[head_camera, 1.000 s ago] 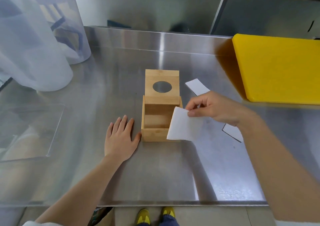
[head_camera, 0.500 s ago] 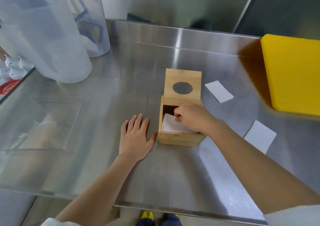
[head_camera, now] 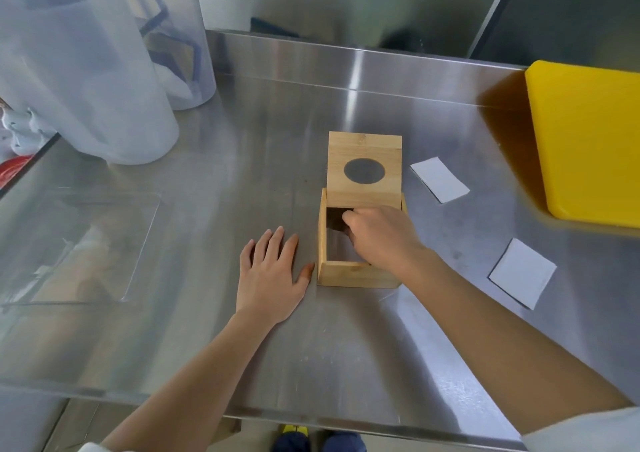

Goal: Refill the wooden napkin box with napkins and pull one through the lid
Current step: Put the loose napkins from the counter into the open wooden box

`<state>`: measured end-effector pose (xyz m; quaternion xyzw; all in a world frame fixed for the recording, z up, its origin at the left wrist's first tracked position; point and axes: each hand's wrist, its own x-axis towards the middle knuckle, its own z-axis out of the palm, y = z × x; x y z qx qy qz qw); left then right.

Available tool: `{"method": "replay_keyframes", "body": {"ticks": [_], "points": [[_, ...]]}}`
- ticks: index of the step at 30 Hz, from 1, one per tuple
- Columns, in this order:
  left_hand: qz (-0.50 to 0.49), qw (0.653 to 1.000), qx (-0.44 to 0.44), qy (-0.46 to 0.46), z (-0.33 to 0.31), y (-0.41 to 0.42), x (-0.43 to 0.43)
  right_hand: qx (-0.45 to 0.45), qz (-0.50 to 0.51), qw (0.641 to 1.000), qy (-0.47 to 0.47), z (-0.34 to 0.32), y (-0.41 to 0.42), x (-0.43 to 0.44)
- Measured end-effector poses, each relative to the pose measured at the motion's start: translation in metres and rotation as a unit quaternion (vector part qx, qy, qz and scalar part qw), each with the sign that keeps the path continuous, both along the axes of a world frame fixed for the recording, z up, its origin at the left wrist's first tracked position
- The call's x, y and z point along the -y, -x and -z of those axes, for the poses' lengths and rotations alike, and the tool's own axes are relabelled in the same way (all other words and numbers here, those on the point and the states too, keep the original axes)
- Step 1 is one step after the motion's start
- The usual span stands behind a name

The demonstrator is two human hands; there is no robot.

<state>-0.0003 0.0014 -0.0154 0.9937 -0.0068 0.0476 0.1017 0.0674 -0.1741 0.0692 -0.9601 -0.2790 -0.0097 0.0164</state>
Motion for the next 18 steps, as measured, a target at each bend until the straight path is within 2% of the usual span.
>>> {"method": "replay_keyframes", "body": {"ticks": [5,9,11,14,18], "points": [[0.000,1.000,-0.009,-0.002,0.003,-0.001,0.000,0.019,0.050,0.994,-0.091,-0.017,0.004,0.022],[0.001,1.000,0.000,0.011,0.002,-0.001,0.000,0.077,0.127,0.972,-0.185,-0.028,0.007,0.047],[-0.001,1.000,0.005,0.017,0.001,0.000,0.001,0.089,0.199,0.951,-0.221,-0.027,0.007,0.063],[-0.003,1.000,0.001,0.017,0.000,0.000,0.000,0.053,0.332,0.915,-0.223,-0.015,0.006,0.097],[-0.007,1.000,0.004,0.024,0.001,-0.001,0.000,0.025,0.514,0.828,-0.221,0.006,0.015,0.144]]}}
